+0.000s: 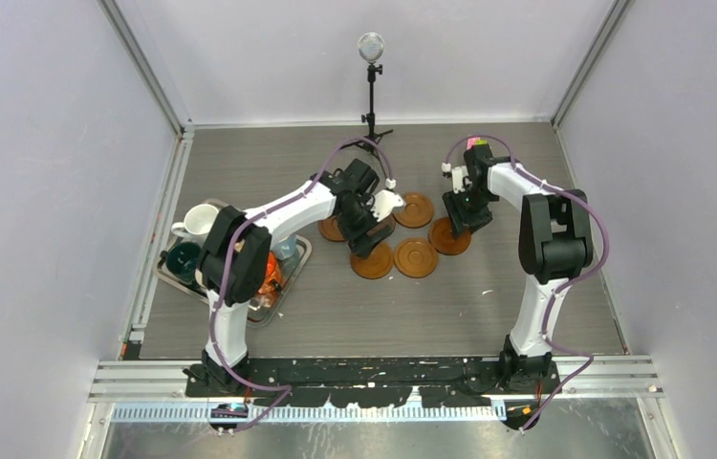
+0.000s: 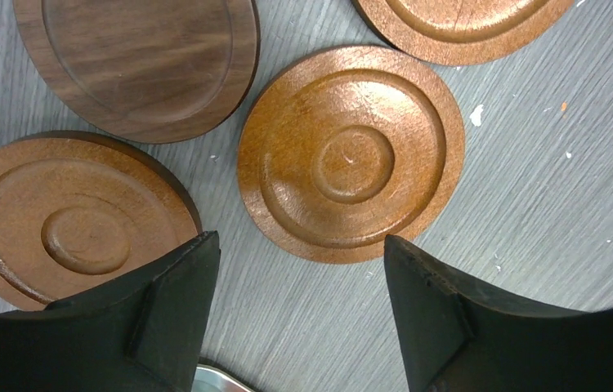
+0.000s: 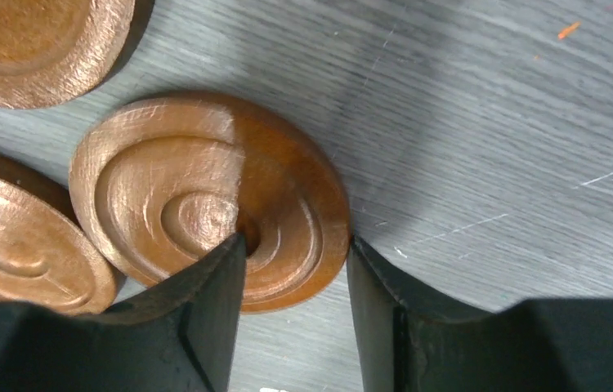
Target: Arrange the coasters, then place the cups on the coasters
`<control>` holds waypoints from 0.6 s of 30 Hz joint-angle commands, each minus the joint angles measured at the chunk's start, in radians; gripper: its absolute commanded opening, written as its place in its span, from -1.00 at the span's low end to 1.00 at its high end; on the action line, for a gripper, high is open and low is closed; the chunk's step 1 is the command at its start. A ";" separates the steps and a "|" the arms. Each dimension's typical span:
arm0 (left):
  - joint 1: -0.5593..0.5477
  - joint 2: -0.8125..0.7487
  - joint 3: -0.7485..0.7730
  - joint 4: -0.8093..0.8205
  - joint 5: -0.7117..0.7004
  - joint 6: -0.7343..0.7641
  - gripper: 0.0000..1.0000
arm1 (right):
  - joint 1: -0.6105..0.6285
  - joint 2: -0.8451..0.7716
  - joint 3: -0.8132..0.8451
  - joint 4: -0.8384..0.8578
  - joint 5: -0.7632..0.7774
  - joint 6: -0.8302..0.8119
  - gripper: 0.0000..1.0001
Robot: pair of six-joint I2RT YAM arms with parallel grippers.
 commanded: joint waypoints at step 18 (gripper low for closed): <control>-0.055 -0.085 -0.155 0.184 -0.083 0.072 0.39 | -0.008 -0.280 -0.384 -0.023 0.083 -0.164 -0.16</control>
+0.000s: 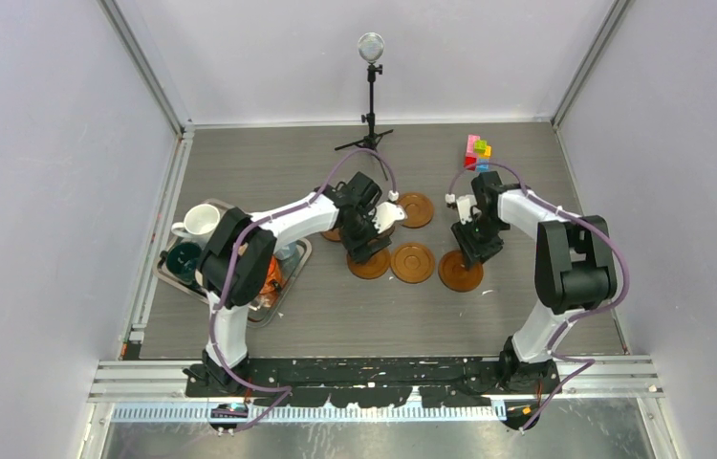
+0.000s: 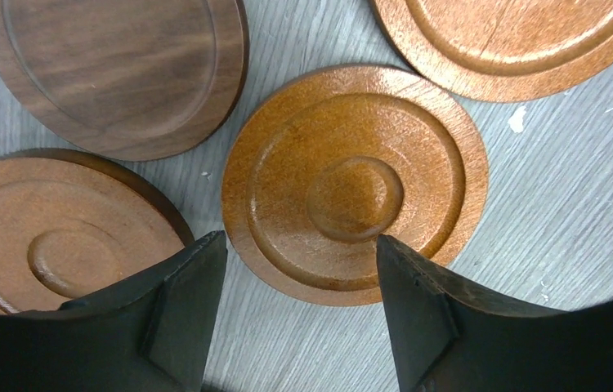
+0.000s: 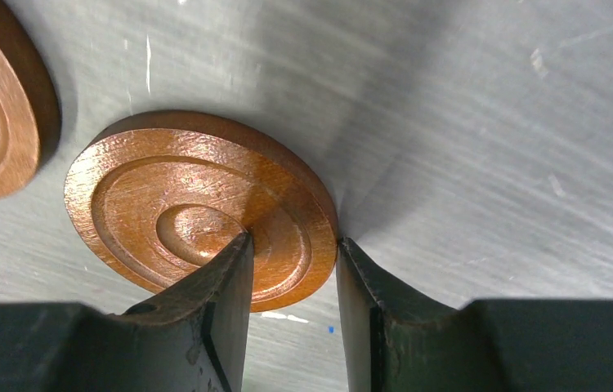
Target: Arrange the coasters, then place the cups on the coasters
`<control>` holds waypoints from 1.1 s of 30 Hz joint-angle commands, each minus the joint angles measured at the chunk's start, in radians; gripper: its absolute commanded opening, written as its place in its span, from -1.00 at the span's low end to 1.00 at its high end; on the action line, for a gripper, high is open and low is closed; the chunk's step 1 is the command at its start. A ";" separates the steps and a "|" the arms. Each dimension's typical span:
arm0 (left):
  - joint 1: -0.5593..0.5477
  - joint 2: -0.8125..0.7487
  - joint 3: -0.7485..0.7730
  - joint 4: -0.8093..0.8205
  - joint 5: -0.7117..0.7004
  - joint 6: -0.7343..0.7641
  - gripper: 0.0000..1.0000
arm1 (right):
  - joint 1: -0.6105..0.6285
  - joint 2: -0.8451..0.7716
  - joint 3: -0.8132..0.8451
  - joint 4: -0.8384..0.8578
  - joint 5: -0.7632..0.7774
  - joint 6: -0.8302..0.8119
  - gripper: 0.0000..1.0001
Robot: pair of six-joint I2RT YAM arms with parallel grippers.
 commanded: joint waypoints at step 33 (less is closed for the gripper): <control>-0.052 -0.359 -0.145 -0.099 0.119 -0.034 0.81 | -0.048 -0.153 0.183 -0.141 -0.195 0.019 0.46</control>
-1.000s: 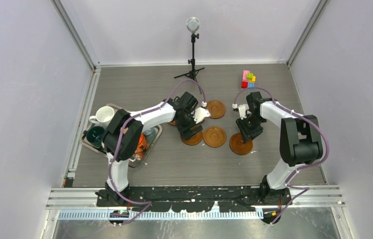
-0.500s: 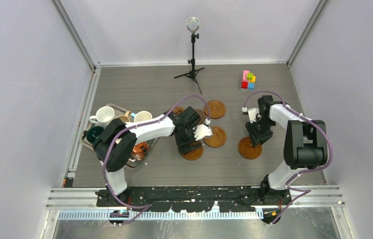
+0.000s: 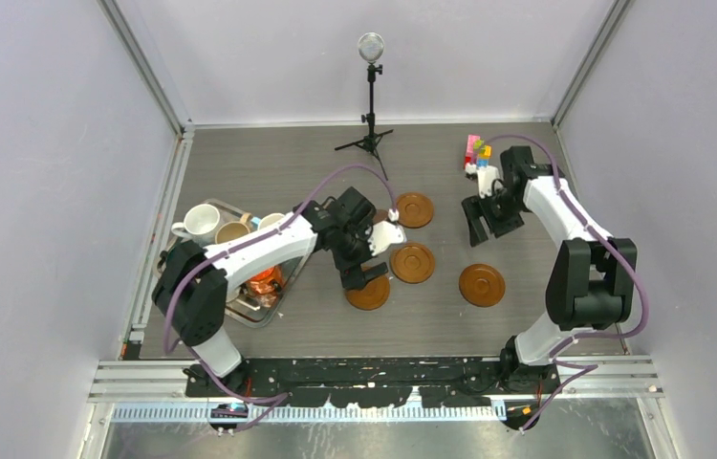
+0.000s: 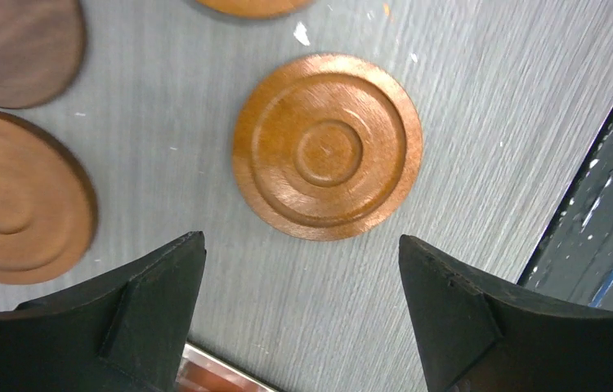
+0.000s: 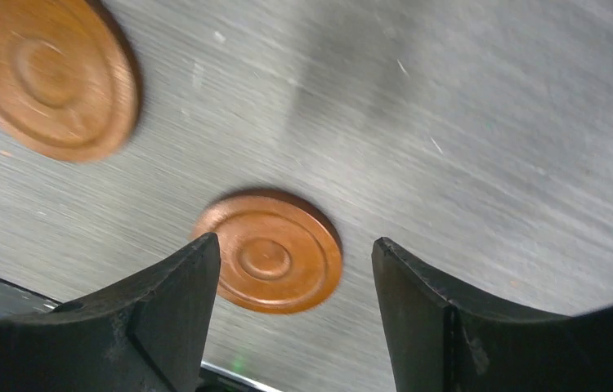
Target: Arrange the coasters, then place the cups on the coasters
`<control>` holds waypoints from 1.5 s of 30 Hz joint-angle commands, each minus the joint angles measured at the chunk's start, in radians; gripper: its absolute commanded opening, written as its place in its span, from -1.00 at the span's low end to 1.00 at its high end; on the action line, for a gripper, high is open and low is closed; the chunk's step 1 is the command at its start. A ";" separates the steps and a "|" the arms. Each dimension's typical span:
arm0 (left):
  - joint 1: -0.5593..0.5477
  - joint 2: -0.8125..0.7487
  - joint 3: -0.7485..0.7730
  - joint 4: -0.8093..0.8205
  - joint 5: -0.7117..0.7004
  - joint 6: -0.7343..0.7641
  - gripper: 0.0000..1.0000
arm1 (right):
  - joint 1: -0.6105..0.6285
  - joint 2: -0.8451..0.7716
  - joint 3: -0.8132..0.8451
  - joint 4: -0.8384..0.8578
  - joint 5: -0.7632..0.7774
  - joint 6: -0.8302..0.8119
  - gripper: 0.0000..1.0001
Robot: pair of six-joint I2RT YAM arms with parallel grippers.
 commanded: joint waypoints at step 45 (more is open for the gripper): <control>0.214 -0.007 0.046 0.089 0.088 -0.085 0.81 | 0.499 0.063 -0.230 0.259 0.099 0.224 -0.04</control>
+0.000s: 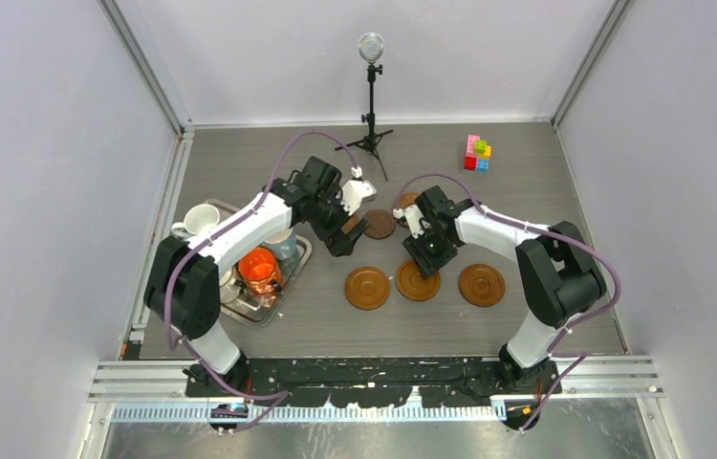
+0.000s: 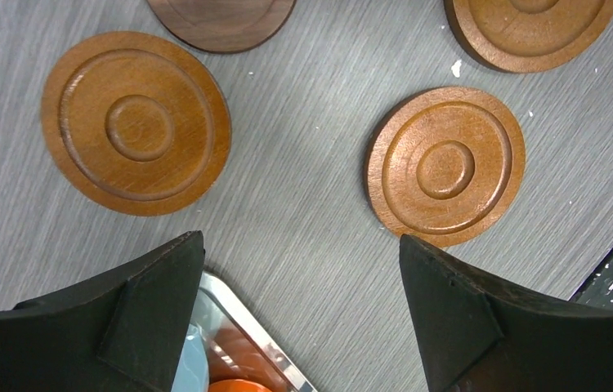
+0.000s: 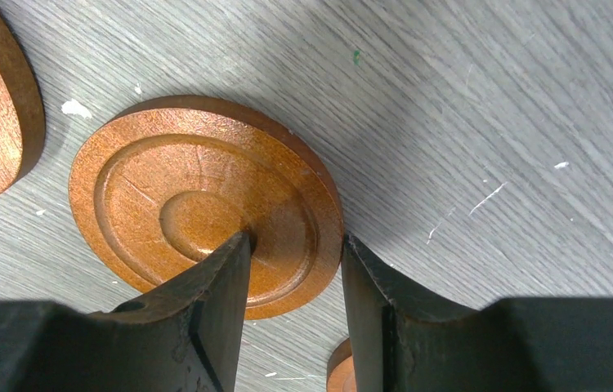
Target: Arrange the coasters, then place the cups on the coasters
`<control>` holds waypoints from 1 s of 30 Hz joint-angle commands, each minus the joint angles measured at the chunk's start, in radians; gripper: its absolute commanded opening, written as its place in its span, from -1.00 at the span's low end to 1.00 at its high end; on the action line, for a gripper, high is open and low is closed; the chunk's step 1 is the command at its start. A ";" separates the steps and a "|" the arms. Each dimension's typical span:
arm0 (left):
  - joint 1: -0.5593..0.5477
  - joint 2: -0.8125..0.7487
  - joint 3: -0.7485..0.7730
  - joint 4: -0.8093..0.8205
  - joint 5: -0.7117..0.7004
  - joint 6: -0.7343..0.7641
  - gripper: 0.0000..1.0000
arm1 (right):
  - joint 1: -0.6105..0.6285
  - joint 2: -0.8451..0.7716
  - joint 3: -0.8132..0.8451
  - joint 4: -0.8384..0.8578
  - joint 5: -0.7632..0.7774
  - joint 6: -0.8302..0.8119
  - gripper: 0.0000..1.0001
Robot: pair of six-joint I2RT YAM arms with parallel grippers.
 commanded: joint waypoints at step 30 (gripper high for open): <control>-0.221 0.144 -0.162 0.206 -0.159 0.076 0.64 | 0.011 -0.073 -0.045 -0.030 0.002 0.107 -0.02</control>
